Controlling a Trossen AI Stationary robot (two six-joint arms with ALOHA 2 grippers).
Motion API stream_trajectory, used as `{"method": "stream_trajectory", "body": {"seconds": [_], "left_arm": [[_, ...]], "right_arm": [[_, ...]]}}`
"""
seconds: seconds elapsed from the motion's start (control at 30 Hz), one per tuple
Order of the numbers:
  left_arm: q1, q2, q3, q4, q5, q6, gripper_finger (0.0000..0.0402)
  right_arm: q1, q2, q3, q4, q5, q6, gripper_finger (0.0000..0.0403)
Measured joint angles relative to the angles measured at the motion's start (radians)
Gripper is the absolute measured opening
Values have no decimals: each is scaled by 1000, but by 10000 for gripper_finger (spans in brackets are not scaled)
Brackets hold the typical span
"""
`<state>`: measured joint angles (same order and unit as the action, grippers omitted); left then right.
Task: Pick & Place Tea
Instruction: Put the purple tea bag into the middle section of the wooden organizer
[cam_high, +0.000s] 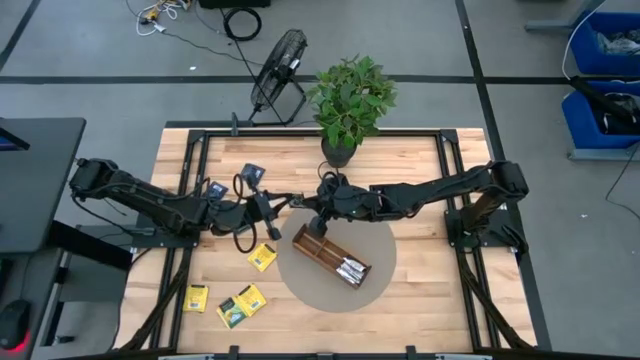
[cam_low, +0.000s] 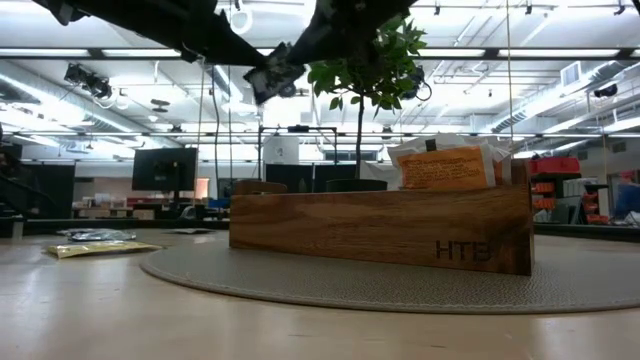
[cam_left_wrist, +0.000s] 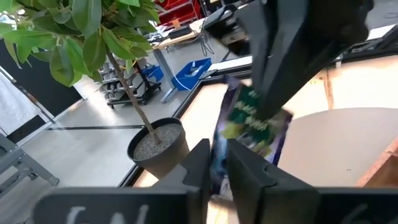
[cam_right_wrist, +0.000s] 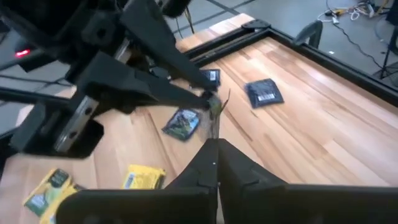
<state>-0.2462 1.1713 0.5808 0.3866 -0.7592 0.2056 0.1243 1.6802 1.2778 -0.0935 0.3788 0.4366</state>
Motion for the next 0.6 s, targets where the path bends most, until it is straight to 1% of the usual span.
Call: {"method": "stream_trajectory", "body": {"seconds": [0.07,0.2,0.33,0.4,0.5,0.6], "left_arm": [[0,0,0,-7,-1,8,80],[0,0,0,-50,-2,2,141],[-5,-14,0,-109,19,-67,197],[-13,-16,0,-117,42,-78,212],[-27,-20,0,-113,75,-92,221],[-35,-24,0,-117,131,-128,222]], "right_arm": [[8,-15,0,-36,9,1,2],[16,-66,0,-121,3,24,1],[23,-103,0,-238,6,74,1],[34,-109,0,-273,6,89,1],[52,-109,0,-321,-2,109,1],[63,-108,27,-453,-34,153,0]]}}
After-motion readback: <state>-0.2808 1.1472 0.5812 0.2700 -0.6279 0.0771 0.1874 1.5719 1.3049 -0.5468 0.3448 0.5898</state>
